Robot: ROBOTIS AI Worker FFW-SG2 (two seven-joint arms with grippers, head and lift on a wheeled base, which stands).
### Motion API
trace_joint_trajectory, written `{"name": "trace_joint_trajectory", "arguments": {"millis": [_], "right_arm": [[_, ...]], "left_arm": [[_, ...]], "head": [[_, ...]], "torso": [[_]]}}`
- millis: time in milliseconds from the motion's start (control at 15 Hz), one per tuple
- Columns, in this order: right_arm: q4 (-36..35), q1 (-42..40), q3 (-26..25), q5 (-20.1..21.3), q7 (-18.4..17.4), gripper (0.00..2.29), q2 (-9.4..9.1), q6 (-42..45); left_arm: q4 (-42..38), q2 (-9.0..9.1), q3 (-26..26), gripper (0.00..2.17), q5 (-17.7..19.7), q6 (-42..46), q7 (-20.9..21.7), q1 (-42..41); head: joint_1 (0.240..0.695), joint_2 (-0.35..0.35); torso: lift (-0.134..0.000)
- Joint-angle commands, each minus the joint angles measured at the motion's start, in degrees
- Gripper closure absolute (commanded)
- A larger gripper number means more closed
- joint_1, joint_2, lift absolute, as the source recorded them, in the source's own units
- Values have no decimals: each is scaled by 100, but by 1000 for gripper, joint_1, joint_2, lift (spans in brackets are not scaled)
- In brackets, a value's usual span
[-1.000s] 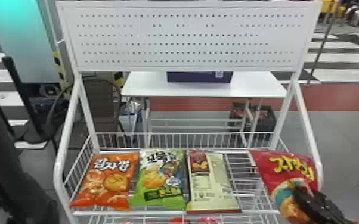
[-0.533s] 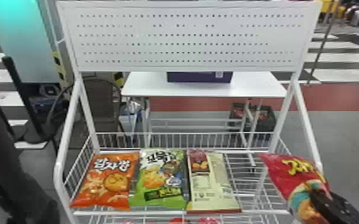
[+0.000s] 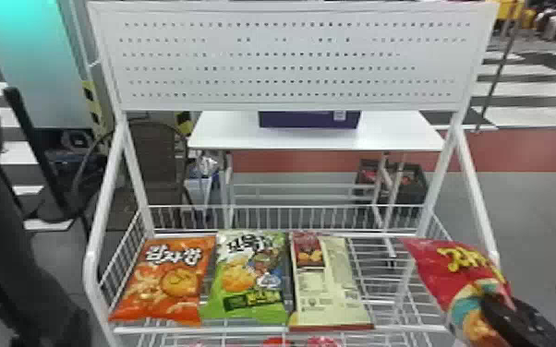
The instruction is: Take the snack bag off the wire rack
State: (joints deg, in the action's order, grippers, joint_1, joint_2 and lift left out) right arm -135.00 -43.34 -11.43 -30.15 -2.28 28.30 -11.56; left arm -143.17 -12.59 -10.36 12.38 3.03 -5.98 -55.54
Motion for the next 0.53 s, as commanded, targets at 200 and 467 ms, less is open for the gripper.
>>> {"name": "trace_joint_trajectory", "arguments": {"millis": [200, 467], "right_arm": [[-26, 1, -9, 0, 0, 1929, 9, 17], [-53, 1, 0, 18, 0, 1929, 18, 0]], "left_arm": [[9, 11, -1, 194, 2, 0, 9, 0], [9, 19, -1, 194, 2, -18, 9, 17]], "head": [[499, 0], [499, 0]], "torso": [[0], [0]]}}
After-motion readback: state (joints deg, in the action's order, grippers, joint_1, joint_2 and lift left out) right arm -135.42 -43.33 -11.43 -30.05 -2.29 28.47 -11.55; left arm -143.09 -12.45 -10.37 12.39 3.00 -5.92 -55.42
